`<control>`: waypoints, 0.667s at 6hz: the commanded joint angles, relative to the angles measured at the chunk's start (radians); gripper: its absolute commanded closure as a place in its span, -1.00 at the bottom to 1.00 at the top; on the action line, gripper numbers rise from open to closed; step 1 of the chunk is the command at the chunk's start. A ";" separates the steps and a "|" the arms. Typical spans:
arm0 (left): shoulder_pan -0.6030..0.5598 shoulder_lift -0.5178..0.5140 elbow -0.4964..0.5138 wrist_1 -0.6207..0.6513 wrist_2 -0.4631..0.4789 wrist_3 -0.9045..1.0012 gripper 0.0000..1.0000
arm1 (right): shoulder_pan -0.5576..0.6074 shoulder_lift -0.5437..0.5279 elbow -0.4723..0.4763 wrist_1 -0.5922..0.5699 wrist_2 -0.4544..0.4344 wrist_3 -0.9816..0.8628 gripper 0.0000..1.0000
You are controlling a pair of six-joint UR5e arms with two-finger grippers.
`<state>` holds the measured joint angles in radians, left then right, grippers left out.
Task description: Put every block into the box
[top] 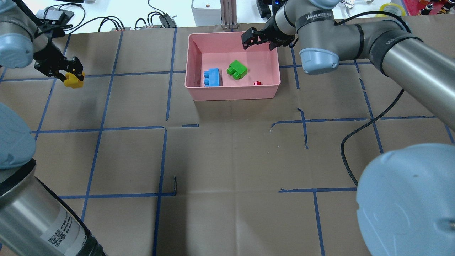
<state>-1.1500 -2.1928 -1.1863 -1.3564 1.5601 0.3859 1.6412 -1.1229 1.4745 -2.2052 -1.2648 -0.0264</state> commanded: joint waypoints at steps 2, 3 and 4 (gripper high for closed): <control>-0.164 0.031 0.310 -0.381 -0.008 -0.008 1.00 | -0.099 -0.203 -0.011 0.466 -0.236 -0.118 -1.00; -0.253 0.033 0.321 -0.380 -0.008 -0.048 1.00 | -0.097 -0.316 -0.006 0.517 -0.264 -0.104 -1.00; -0.340 0.022 0.323 -0.376 -0.015 -0.167 1.00 | -0.092 -0.404 -0.020 0.673 -0.290 -0.054 -1.00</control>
<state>-1.4030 -2.1638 -0.8742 -1.7280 1.5502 0.3112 1.5477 -1.4318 1.4629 -1.6638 -1.5241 -0.1165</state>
